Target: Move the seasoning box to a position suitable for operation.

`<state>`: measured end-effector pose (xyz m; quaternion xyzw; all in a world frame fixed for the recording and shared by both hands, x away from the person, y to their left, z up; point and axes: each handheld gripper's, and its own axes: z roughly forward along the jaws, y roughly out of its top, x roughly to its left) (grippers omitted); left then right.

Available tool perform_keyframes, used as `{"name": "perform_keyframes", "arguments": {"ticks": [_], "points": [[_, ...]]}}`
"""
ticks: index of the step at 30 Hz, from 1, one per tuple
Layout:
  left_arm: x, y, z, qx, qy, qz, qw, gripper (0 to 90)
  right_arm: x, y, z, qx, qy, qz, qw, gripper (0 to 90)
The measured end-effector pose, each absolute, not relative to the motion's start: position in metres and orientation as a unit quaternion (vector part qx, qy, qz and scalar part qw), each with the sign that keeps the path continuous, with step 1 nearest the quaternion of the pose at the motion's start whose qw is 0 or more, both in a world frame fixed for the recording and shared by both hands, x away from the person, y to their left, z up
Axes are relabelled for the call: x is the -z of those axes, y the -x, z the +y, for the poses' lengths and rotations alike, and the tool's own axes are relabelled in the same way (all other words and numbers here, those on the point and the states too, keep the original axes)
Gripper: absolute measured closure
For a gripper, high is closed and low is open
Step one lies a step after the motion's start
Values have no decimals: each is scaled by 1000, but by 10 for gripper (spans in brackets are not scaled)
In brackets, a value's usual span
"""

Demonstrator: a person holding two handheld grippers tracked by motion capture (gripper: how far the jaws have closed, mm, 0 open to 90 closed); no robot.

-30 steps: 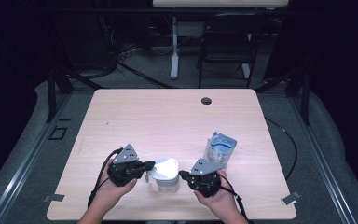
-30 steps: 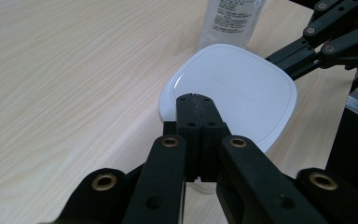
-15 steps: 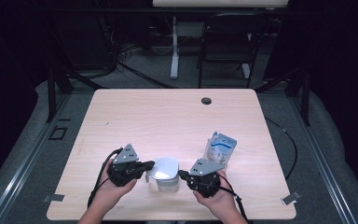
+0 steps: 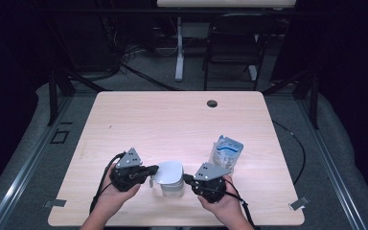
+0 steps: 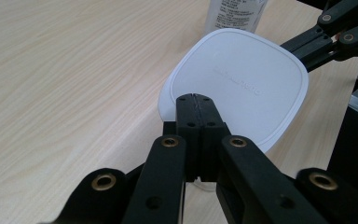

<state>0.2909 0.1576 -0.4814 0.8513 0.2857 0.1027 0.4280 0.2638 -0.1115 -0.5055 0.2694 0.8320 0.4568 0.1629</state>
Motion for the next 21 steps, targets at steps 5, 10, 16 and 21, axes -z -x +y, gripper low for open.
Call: {"name": "perform_keyframes", "arguments": {"ticks": [5,10,16,21], "points": [[481,-291,158,-104,-852,285,427,900,504,-263,-111,-459,-268,831,164,899],[481,-290,158,-105,-854,284,424,900,503,-263,-110,-460,-265,831,166,896],[481,-290,158,-106,-853,284,424,900,501,-262,-109,-460,-263,831,168,892],[481,-290,158,-105,-854,285,423,900,501,-262,-109,-461,-264,830,167,890]]}}
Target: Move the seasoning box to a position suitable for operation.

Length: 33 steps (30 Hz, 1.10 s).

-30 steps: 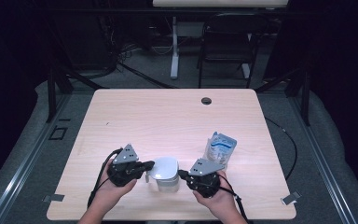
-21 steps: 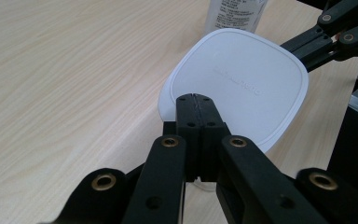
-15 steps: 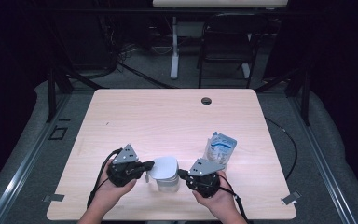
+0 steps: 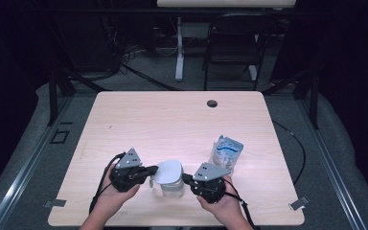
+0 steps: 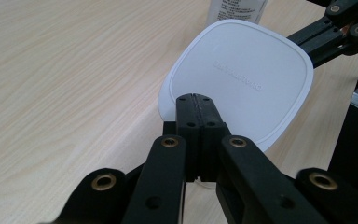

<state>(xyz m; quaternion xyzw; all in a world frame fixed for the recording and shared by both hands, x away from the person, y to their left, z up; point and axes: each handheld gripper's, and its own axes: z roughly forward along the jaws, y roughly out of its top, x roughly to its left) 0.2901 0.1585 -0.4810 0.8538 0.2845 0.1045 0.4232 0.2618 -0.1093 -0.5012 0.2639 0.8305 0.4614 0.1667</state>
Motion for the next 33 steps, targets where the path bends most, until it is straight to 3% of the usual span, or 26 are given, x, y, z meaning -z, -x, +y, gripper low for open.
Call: {"name": "perform_keyframes", "arguments": {"ticks": [33], "points": [[482,-288,161,-105,-854,289,420,900,496,-259,-106,-473,-259,825,168,874]]}}
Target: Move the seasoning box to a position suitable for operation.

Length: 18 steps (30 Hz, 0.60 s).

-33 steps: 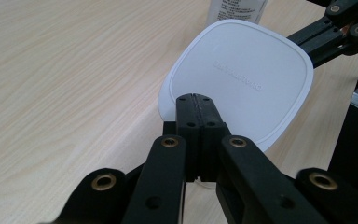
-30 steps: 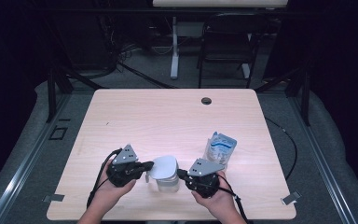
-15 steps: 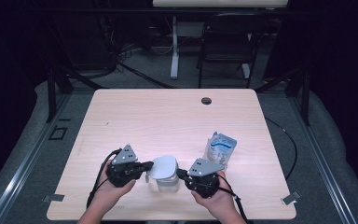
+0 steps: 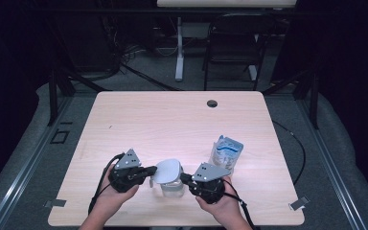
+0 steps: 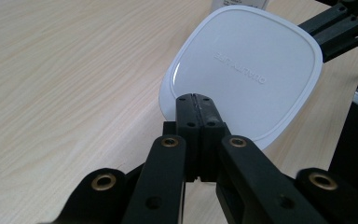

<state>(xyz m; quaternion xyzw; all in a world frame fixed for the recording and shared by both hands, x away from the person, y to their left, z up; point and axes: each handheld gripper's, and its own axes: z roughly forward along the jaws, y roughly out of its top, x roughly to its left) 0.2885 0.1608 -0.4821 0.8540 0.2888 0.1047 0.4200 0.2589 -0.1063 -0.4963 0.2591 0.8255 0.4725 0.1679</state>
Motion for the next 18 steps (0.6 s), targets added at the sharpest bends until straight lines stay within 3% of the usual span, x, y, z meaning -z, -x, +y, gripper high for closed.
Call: {"name": "perform_keyframes", "arguments": {"ticks": [18], "points": [[483,-288,163,-106,-858,285,414,900,492,-257,-104,-481,-255,821,172,868]]}}
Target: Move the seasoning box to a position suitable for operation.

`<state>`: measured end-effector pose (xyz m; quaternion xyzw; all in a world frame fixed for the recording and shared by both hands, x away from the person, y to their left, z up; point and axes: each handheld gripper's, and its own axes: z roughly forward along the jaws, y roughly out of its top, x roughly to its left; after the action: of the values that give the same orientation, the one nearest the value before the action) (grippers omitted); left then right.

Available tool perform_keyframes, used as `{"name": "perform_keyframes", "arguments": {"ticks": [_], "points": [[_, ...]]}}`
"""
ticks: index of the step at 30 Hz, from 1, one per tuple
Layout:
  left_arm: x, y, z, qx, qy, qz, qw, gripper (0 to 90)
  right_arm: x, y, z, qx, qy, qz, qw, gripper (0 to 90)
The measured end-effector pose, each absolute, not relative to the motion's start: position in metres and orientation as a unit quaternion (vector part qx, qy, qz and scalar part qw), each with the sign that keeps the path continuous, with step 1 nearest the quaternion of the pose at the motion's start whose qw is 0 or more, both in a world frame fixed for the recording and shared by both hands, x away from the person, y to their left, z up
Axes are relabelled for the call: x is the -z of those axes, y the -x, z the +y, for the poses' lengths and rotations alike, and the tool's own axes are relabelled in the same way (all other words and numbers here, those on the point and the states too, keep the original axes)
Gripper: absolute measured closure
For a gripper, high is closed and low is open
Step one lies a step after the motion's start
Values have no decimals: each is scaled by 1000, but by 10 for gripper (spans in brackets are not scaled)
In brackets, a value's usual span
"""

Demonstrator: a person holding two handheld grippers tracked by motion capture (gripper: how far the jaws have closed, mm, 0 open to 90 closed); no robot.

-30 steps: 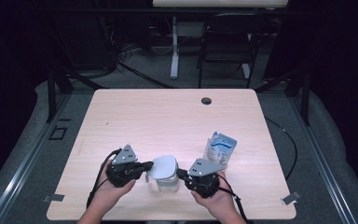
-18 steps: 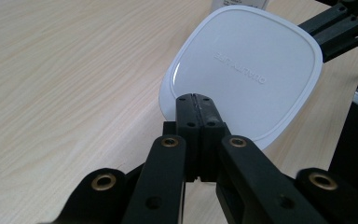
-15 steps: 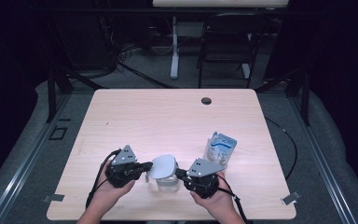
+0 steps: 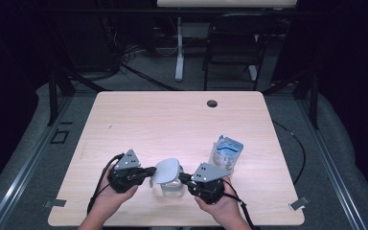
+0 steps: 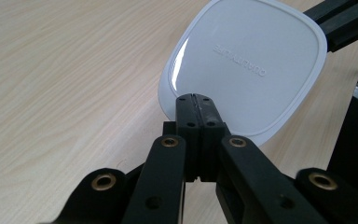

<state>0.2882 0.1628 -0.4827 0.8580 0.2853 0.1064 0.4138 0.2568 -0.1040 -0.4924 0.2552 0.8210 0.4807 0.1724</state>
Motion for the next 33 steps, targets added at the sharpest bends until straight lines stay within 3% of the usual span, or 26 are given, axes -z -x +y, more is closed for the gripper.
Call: {"name": "perform_keyframes", "arguments": {"ticks": [33], "points": [[485,-287,166,-100,-879,270,380,900,490,-256,-103,-483,-252,820,173,863]]}}
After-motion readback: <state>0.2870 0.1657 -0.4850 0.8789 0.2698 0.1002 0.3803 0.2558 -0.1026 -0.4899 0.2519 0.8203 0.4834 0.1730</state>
